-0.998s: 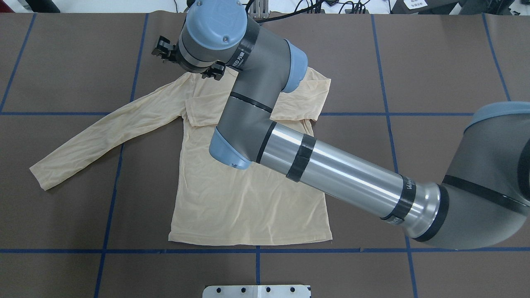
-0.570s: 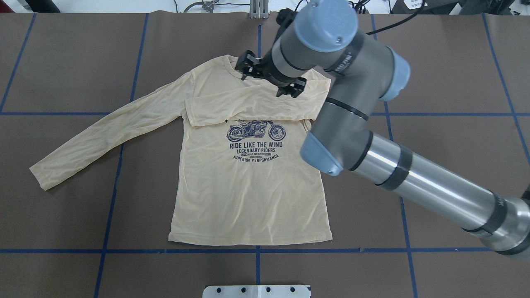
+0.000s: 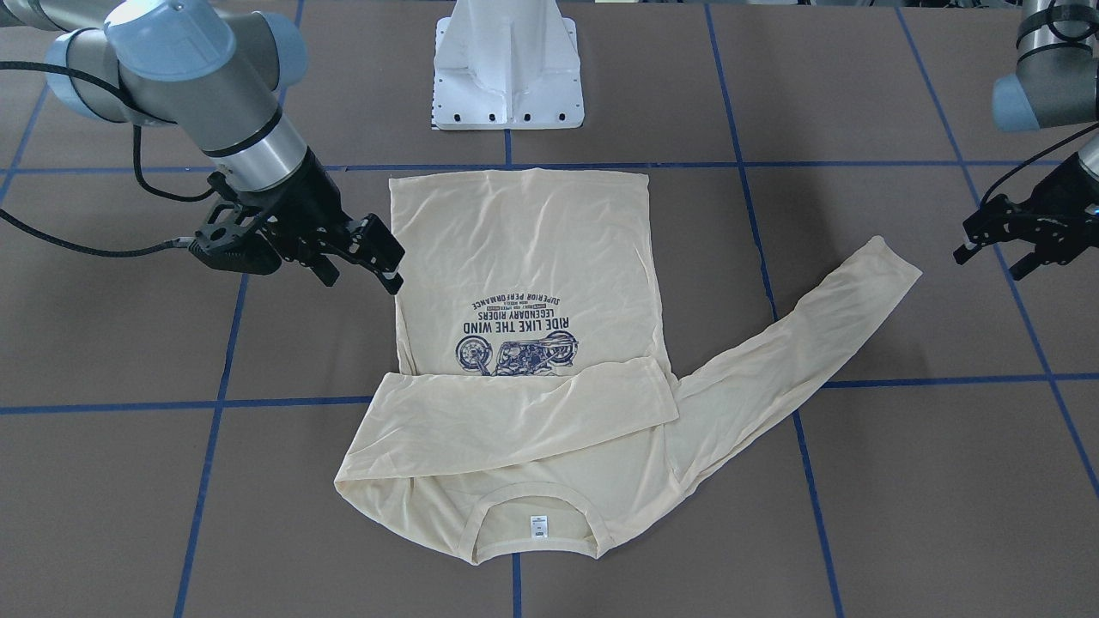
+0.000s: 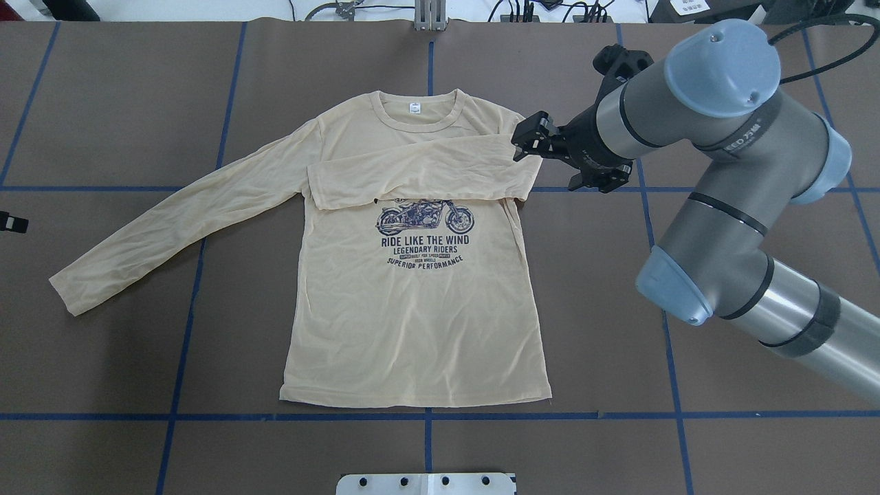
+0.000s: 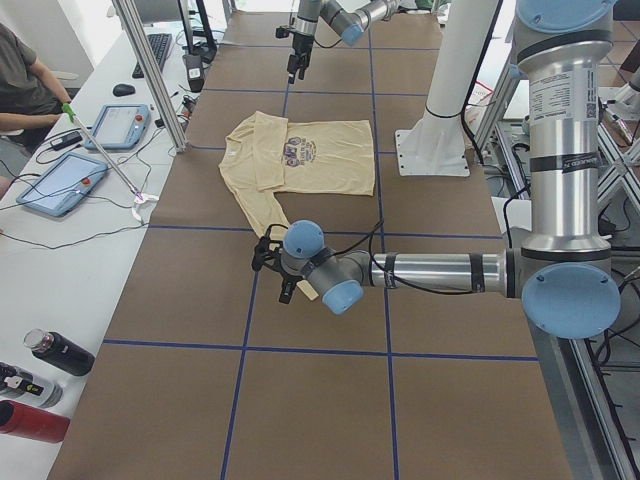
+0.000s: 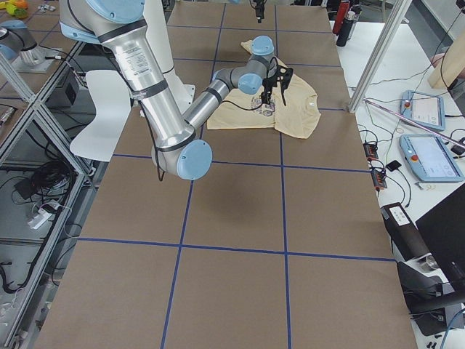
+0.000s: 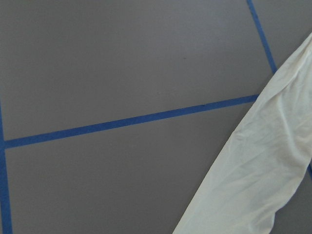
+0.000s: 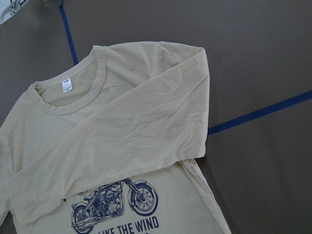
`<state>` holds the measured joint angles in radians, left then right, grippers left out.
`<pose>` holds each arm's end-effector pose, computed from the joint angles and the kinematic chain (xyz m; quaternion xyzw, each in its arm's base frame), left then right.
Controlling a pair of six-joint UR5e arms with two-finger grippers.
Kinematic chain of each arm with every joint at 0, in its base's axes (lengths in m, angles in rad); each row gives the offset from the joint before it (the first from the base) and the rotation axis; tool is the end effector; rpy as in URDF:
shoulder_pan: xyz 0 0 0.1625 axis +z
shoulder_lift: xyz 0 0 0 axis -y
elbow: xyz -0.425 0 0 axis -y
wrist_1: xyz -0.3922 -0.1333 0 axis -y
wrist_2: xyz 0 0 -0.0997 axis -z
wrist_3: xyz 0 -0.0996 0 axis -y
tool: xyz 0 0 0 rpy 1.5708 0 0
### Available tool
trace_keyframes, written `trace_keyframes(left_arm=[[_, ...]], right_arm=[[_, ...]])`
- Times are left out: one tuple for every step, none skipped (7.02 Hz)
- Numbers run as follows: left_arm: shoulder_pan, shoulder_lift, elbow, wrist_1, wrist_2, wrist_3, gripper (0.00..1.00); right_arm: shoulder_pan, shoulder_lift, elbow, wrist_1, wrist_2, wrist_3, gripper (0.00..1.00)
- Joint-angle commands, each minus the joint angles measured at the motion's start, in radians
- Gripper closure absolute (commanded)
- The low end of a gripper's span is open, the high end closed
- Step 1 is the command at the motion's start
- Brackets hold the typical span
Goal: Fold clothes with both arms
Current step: 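Release the sleeve and lift the right gripper away from the shirt, then lower the left gripper onto the other sleeve cuff and grasp it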
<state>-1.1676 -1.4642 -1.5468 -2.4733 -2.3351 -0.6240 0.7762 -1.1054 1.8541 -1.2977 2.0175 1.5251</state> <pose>0.1233 -0.4532 0.6181 0.1345 0.4725 0.0448 0.8698 -0.3697 -0.4895 0.2372 0.0134 -0.5143 0.2027 0.8332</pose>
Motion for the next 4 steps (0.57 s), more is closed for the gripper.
trace_keyframes(left_arm=[[0.06,0.001,0.048,-0.038,-0.001,-0.045,0.14],[0.083,-0.001,0.066,-0.038,-0.001,-0.051,0.18],[0.112,-0.016,0.073,-0.038,-0.001,-0.052,0.19],[0.13,-0.031,0.095,-0.038,0.002,-0.053,0.22]], right_arm=[[0.005,-0.031,0.022,0.0,0.006,0.001,0.01],[0.005,-0.033,0.022,0.0,0.004,0.001,0.01],[0.002,-0.031,0.022,0.0,0.001,0.001,0.01],[0.001,-0.033,0.019,0.001,0.003,0.001,0.01]])
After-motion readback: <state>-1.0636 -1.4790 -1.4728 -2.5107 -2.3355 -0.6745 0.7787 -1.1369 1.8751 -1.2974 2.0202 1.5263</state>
